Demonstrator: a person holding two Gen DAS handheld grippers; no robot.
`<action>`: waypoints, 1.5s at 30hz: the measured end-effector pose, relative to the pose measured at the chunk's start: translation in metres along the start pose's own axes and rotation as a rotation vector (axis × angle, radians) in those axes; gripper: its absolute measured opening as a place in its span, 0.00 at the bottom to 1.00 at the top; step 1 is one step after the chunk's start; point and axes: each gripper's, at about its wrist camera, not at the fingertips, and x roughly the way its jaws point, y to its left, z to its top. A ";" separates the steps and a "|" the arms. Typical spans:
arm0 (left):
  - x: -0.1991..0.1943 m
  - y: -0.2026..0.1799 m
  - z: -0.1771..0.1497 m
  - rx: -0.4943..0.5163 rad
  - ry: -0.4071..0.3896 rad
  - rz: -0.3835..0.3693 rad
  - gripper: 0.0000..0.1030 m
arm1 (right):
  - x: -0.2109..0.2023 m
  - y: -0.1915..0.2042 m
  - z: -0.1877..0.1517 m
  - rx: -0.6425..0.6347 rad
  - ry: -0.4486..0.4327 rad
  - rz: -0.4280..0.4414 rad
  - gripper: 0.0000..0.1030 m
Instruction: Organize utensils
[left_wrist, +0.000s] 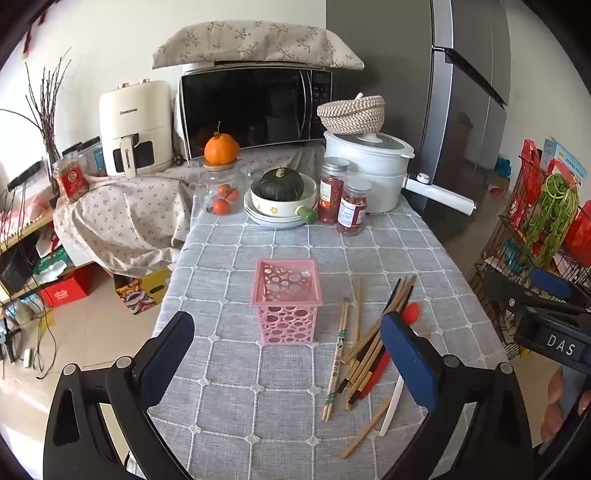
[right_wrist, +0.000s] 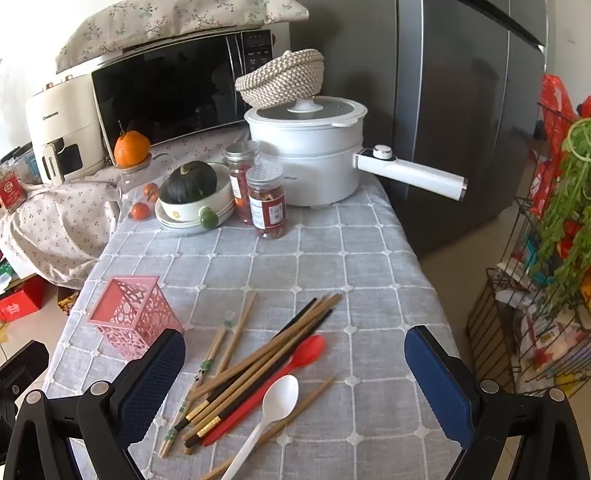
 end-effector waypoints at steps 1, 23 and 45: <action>0.001 0.000 0.000 0.001 0.004 0.002 0.99 | 0.000 0.000 0.000 0.001 -0.001 -0.001 0.96; 0.009 -0.001 0.000 -0.011 0.035 -0.010 0.99 | 0.000 0.004 -0.002 -0.011 0.003 0.005 0.96; 0.011 -0.002 -0.002 -0.013 0.038 -0.012 0.99 | 0.001 0.005 -0.003 -0.012 0.010 0.011 0.96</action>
